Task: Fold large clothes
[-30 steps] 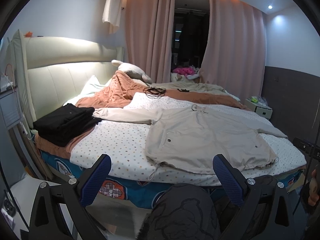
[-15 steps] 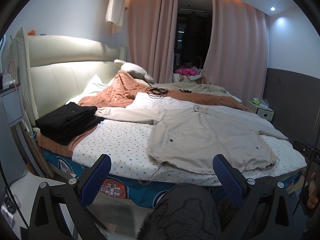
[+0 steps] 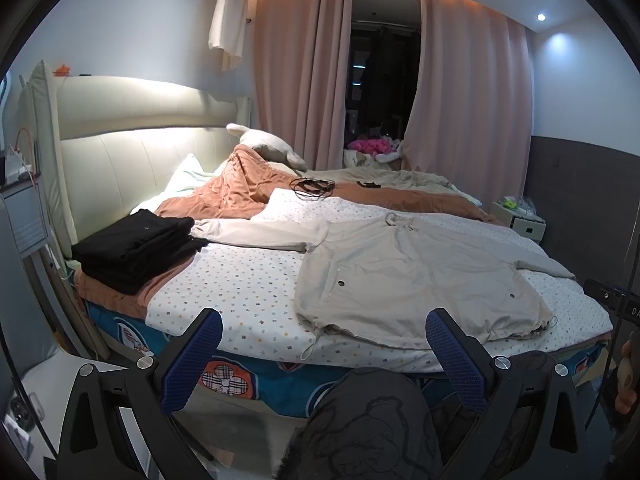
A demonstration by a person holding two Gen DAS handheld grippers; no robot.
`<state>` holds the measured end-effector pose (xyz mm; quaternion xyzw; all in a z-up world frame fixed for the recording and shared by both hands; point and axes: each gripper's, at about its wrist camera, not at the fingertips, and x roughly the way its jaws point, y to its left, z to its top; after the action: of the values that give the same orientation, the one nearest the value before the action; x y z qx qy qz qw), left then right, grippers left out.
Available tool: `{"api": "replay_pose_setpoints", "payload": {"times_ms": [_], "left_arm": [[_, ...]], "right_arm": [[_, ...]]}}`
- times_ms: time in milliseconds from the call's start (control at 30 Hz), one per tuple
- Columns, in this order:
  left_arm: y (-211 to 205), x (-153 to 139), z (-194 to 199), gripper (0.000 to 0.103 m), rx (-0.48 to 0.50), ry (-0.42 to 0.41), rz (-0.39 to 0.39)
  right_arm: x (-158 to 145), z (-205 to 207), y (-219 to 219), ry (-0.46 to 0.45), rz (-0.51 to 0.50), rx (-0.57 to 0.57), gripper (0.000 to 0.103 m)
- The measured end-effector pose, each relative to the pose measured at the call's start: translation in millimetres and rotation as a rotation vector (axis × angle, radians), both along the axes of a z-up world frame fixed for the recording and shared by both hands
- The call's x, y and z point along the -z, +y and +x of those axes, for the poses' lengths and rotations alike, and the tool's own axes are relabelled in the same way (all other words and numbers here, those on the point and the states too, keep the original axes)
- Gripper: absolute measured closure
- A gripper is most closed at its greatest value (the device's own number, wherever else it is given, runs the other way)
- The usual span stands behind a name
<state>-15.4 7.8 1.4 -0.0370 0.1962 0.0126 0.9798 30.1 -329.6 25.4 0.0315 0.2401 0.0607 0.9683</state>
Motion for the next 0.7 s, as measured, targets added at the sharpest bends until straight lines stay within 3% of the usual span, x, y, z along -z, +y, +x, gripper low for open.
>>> {"api": "replay_pose_setpoints", "payload": {"times_ms": [700], "left_arm": [[0.4,-0.4,-0.8,0.001,-0.003,-0.004,-0.006]], "right_arm": [[-0.1,0.2,0.9,0.0,0.003,-0.002,0.0]]}}
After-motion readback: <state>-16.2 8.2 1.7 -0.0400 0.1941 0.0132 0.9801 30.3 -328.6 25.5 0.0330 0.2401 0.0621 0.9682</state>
